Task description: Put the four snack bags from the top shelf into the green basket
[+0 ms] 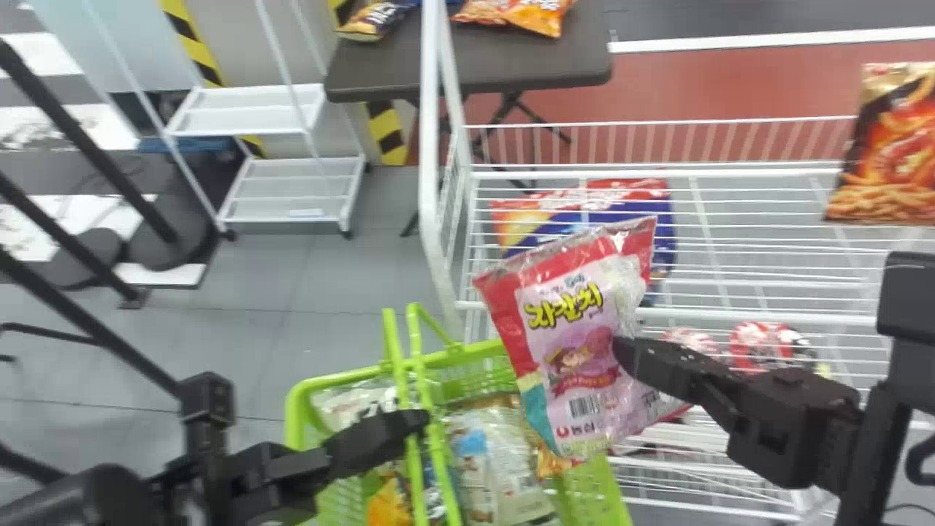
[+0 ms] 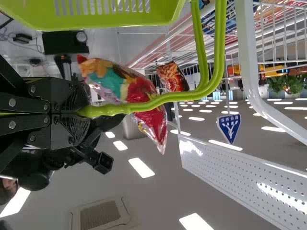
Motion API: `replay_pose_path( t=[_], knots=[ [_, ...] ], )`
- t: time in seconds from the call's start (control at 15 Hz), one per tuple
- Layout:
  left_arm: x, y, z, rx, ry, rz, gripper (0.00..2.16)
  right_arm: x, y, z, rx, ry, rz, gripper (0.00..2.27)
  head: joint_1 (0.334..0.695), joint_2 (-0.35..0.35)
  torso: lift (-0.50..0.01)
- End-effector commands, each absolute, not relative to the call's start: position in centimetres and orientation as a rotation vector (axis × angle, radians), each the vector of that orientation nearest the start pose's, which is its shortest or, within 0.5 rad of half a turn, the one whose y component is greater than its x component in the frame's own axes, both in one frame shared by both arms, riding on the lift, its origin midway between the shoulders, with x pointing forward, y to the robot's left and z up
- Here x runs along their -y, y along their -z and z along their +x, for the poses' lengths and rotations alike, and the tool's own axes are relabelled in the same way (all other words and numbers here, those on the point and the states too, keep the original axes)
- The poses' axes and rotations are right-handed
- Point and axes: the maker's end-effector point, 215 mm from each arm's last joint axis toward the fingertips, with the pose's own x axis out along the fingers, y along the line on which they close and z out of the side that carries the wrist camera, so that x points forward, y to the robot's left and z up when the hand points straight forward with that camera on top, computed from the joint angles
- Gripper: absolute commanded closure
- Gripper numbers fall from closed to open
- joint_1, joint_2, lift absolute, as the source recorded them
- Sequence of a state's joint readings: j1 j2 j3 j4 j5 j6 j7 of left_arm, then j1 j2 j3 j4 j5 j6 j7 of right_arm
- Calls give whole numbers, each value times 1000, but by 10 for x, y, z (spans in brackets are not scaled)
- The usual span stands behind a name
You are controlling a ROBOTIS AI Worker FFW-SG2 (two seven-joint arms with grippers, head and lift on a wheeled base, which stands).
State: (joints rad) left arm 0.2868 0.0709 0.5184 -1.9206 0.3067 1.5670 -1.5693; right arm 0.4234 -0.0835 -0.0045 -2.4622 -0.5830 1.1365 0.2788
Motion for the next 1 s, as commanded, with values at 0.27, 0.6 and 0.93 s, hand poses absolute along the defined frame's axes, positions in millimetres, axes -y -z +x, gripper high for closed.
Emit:
replay_pose_path(
  t=[0.27,0.6,0.93],
  knots=[
    [-194,366,281,-728,996,-1336,2142,-33,401,324,-748,-813,537,2253,695,350,0],
    [-192,365,282,-729,1004,-1333,2142,-70,445,311,-845,-849,549,2256,695,350,0],
    [-193,363,282,-725,1004,-1331,2142,-90,483,291,-999,-879,390,1231,695,350,0]
  ],
)
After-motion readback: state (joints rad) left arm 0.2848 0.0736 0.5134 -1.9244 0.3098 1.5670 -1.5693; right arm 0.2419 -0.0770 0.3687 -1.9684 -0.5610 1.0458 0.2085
